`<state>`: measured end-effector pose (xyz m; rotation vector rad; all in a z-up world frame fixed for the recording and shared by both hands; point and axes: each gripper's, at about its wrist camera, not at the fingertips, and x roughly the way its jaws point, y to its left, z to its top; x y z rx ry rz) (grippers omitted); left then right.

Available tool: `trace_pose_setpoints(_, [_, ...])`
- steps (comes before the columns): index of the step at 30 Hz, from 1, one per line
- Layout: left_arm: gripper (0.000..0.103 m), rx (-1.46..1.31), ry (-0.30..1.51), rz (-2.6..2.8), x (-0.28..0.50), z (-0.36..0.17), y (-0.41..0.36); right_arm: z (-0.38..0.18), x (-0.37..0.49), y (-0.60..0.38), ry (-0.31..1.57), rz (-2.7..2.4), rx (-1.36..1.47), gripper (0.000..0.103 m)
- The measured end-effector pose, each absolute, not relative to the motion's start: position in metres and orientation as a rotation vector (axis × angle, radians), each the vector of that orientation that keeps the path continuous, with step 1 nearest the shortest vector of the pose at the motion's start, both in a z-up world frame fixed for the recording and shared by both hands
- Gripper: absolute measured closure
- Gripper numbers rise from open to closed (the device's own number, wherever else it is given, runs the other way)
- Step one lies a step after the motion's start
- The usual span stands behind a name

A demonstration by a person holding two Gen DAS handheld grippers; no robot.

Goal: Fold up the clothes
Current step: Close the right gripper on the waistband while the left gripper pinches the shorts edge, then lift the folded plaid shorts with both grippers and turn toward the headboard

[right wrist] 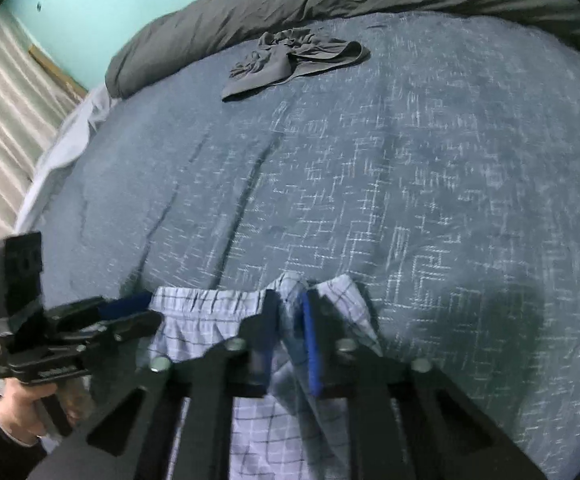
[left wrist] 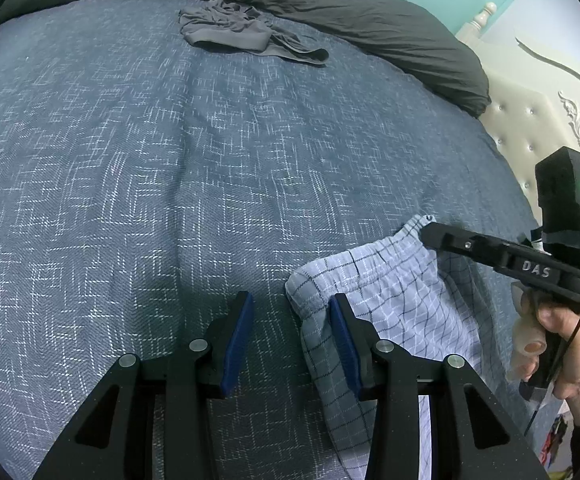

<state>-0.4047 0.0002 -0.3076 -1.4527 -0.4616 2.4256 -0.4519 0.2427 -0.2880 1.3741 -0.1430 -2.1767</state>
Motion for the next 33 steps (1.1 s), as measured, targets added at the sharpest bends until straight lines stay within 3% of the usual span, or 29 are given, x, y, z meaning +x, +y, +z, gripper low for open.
trace_pose_setpoints(12, [0.058, -1.423, -0.459, 2.417, -0.406, -0.301, 0.01, -0.277, -0.443, 0.247, -0.008, -2.281, 1.319, 0.097])
trace_pose_setpoints(25, [0.058, -1.423, -0.535, 2.39, -0.405, -0.303, 0.005, -0.295, -0.46, 0.25, -0.033, -2.282, 1.41, 0.094])
trace_pose_setpoints(26, [0.058, -1.42, -0.54, 2.385, -0.404, -0.303, 0.005, -0.296, -0.461, 0.251, -0.028, -2.289, 1.419, 0.091])
trace_pose_setpoints(29, [0.058, -1.422, -0.549, 2.377, -0.402, -0.303, 0.004, -0.296, -0.462, 0.252, -0.009, -2.294, 1.435, 0.062])
trace_pose_setpoints(33, [0.058, -1.423, -0.595, 2.349, -0.398, -0.303, 0.002, -0.3, -0.464, 0.253, -0.012, -2.252, 1.441, 0.062])
